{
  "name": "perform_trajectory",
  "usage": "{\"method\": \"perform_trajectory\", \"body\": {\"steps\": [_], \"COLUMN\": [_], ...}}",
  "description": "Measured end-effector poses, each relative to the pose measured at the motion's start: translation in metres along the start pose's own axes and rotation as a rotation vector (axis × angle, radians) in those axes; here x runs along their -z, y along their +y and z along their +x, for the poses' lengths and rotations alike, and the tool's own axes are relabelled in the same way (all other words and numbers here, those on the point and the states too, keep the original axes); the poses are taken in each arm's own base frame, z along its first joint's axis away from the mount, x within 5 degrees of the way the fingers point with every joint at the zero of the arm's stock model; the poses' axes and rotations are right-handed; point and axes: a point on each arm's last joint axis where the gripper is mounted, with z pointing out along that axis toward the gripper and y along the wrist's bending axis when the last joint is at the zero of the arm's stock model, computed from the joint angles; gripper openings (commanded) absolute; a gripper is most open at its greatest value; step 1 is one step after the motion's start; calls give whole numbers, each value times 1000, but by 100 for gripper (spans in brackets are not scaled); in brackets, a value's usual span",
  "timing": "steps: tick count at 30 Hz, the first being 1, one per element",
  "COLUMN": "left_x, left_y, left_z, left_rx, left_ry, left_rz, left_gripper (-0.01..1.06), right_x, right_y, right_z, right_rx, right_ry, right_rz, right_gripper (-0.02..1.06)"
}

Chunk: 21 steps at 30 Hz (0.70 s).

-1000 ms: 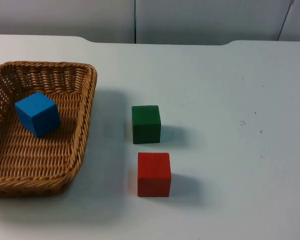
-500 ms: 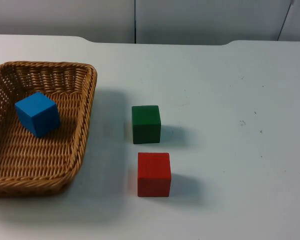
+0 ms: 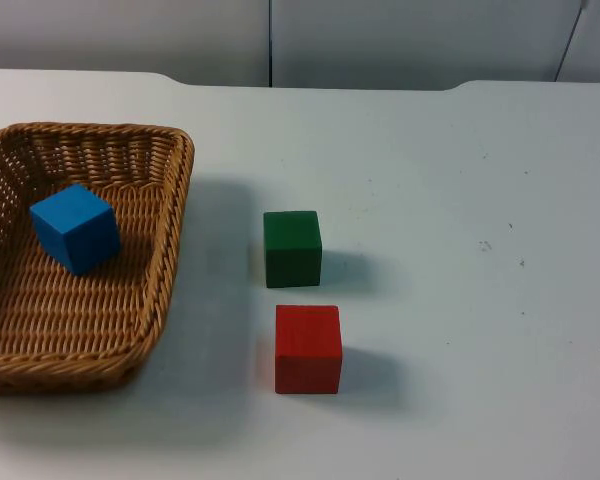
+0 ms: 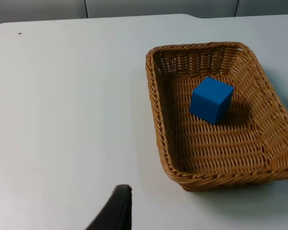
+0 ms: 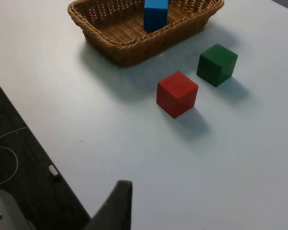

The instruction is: Pick up the basket with the left hand and place the blue cube into the basket with the right hand.

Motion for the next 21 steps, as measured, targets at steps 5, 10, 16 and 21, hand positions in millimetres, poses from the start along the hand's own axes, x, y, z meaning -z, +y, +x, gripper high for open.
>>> {"method": "perform_trajectory", "body": {"steps": [5,10,16,21], "left_x": [0,0,0,0], "left_y": [0,0,0,0], "left_z": [0,0,0,0], "left_rx": [0,0,0,0], "left_ry": [0,0,0,0], "left_rz": [0,0,0,0], "left_gripper": [105,105,105,105], "right_x": [0,0,2,3], "right_y": [0,0,0,0], "right_z": [0,0,1,2], "right_rx": [0,-9,-96,-185], "right_ry": [0,2,16,31], "right_rz": [0,15,163,313], "right_gripper": [104,104,104,104]}}
